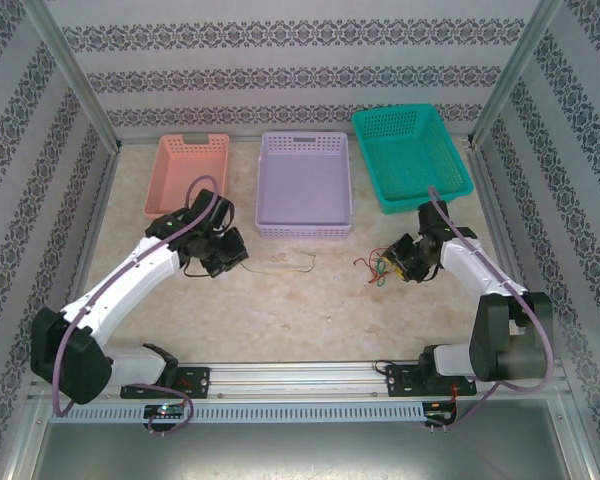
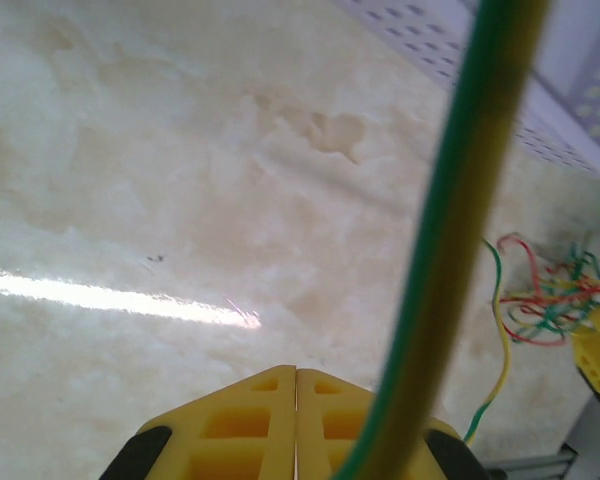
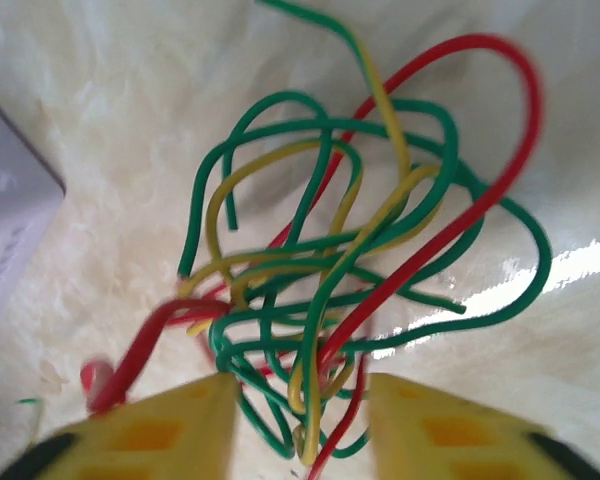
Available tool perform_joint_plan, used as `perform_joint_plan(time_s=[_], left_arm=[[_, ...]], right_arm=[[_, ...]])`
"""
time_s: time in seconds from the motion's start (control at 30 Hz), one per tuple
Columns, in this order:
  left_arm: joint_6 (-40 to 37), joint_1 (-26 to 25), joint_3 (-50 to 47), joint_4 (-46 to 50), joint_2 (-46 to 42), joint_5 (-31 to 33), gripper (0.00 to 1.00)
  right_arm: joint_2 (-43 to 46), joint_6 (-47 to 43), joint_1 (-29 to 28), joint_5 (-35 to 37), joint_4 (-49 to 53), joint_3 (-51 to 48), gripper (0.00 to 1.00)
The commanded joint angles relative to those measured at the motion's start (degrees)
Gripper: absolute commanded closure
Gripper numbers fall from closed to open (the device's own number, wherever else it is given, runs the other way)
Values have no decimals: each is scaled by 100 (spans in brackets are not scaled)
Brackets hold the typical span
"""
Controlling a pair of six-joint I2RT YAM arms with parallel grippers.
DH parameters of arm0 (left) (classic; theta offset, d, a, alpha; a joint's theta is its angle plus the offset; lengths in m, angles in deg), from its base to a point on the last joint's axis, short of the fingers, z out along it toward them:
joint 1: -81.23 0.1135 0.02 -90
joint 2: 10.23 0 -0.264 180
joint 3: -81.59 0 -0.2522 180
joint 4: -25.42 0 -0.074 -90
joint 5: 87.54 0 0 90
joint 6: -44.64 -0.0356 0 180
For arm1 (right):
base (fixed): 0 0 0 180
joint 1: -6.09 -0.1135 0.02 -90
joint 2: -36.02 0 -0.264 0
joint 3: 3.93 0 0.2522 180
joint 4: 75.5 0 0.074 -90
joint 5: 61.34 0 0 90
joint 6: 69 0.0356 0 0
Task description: Untangle the cables
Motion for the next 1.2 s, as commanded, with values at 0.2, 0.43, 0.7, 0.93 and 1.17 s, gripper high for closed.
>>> perform_joint_plan(time_s=[0.2, 0.43, 0.7, 0.93, 1.17], left_arm=[[-753, 166, 2106, 1544, 251, 194, 100], [-1981, 960, 3300, 1820, 812, 260, 100], [-3223, 1365, 3642, 423, 1253, -652, 100], [-3722, 1357, 3776, -746, 1991, -1614, 100], [-4464, 1258, 4812, -939, 3375, -2135, 100]], right_arm=[[1045, -19, -409, 647, 808, 382, 35], [1719, -106, -656, 832, 913, 499, 33], [2124, -280, -907, 868, 539, 369, 33], [2243, -333, -941, 868, 529, 412, 33], [2497, -235, -957, 884, 674, 365, 34]])
